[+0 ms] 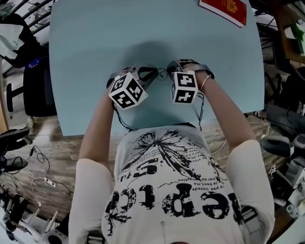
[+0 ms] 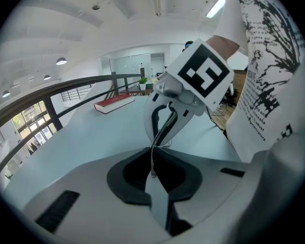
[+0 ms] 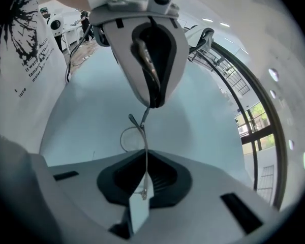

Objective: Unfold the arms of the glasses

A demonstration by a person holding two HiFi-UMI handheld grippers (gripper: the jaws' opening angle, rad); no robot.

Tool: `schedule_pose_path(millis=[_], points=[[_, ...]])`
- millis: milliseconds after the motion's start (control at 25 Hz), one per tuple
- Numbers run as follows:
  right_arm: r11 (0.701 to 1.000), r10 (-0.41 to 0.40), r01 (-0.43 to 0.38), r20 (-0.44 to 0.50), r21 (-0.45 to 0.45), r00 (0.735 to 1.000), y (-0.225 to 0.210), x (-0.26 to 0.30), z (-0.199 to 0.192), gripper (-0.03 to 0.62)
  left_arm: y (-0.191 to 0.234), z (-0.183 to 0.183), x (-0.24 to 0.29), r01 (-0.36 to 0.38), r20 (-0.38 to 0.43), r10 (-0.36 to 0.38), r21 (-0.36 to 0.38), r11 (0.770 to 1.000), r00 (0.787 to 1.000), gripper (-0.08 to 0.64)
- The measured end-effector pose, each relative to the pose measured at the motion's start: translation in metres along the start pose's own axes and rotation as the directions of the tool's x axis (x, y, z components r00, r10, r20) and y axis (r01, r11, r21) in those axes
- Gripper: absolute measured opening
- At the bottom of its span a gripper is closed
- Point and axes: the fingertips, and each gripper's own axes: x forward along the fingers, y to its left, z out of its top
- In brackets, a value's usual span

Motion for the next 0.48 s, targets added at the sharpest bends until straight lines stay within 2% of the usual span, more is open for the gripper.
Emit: schedule_pose_path(millis=[320,480], points=[[0.998,-0.055,0.053,0.055,0.045,0.997,-0.007,-0.041,-0.009,0.020,0.002,-0.003,-0.004,-0.022,-0.016,0.021,-0.008,1.000,1.000,0.027],[0.992,-0.093,0.083,0.116,0.091,0.989,-0.009,-0.060,-0.014,0.020,0.000,0.000,-0.004,-0.037,-0.018,0.036,-0.016,0.999,0.999,0.028]])
